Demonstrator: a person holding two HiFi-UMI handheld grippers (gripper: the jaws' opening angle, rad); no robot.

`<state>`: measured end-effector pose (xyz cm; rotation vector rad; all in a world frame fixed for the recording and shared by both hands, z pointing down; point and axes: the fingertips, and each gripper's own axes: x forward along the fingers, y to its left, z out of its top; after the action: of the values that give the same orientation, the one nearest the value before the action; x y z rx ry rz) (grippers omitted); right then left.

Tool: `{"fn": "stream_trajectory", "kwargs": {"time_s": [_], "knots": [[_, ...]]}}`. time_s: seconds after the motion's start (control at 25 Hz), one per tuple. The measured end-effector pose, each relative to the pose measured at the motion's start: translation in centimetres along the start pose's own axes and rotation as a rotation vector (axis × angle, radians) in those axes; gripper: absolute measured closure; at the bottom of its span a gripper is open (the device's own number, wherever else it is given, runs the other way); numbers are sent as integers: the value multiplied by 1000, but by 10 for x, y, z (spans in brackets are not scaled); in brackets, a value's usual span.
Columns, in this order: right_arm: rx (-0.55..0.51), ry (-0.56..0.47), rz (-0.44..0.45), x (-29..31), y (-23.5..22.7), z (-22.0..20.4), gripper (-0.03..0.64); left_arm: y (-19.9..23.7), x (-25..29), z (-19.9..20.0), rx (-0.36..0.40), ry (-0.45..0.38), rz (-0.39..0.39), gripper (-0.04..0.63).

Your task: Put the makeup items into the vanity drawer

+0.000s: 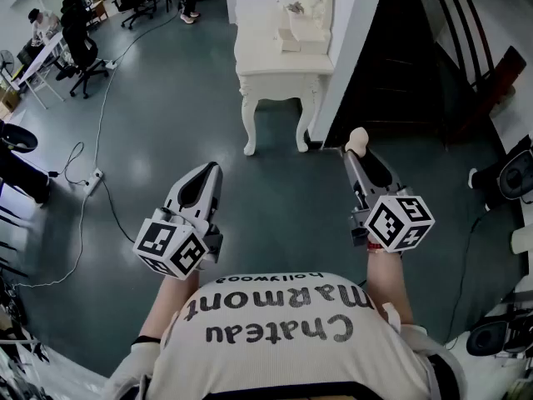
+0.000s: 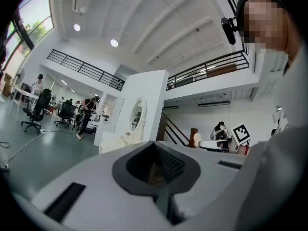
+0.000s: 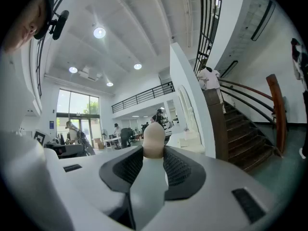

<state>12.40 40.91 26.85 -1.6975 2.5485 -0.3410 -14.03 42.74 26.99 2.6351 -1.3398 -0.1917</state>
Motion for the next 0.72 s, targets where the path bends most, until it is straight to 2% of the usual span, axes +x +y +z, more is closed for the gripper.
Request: {"fn": "stream_trajectory", "kwargs": {"time_s": [0.28, 0.44, 0.6, 0.72], "knots": [[-17, 5, -25, 25, 27, -5, 469, 42, -5, 9, -21, 1, -16, 588], [-7, -10, -36, 37, 42, -4, 469, 59, -5, 12, -21, -6, -53, 588], [39, -9, -13, 51, 62, -11, 469, 76, -6, -2, -50, 32, -78, 588], [18, 17, -12, 65, 70, -16, 469, 90, -4, -4, -59, 43, -73, 588]]}}
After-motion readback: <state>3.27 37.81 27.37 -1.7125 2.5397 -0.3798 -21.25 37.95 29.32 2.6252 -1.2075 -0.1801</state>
